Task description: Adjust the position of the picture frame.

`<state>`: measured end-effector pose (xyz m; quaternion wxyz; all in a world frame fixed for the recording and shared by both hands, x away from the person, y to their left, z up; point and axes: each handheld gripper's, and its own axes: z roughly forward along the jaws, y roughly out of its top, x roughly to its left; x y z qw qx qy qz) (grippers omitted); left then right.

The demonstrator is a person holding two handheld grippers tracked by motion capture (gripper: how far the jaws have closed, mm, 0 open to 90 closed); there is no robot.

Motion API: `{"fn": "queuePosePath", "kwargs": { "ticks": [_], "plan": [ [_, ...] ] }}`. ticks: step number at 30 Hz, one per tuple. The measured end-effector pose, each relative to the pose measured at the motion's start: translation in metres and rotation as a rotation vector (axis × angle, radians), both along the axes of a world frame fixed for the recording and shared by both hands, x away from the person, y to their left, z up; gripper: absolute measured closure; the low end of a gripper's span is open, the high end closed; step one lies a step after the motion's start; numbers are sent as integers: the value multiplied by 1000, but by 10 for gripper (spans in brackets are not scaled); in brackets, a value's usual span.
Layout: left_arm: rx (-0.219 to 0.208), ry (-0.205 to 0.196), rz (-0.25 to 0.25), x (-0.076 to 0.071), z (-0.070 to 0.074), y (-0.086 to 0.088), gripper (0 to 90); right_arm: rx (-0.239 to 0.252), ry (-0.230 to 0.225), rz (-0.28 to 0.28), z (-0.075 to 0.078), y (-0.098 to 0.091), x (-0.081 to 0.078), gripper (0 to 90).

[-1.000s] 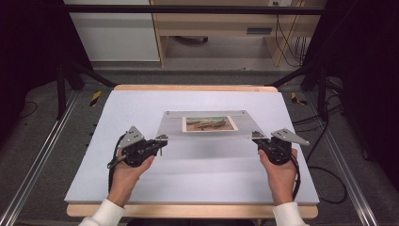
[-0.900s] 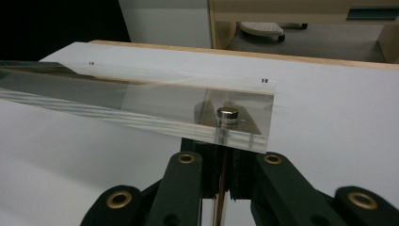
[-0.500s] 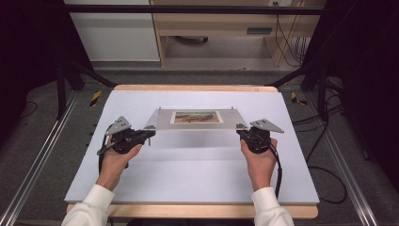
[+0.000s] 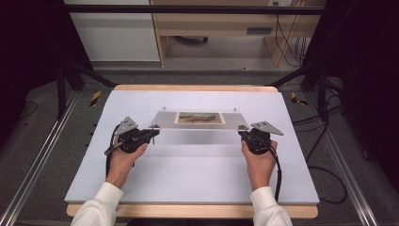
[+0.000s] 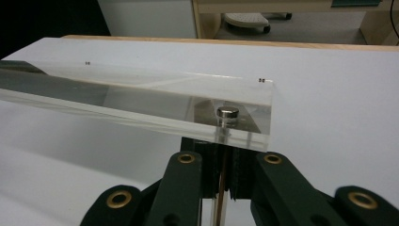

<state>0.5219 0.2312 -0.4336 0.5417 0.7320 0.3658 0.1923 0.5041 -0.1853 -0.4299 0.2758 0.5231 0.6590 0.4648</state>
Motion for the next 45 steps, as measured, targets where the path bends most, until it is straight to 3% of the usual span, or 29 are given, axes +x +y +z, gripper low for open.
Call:
{"fn": "queuePosePath", "kwargs": {
  "ticks": [4,7,14,31,45],
  "plan": [
    [25,7,9,-5,-5,-2,826,-8,-4,5,-4,1,-2,844],
    [64,31,49,-11,-9,-7,830,-16,4,-2,-12,1,-6,845],
    [54,67,59,-19,-26,-7,840,-31,58,22,-29,0,-13,846],
    [82,105,64,-23,-42,-9,841,-31,158,59,-41,-3,-14,838],
    [108,115,74,-22,-44,-10,840,-51,179,70,-46,-2,-14,833]
  ]
}}
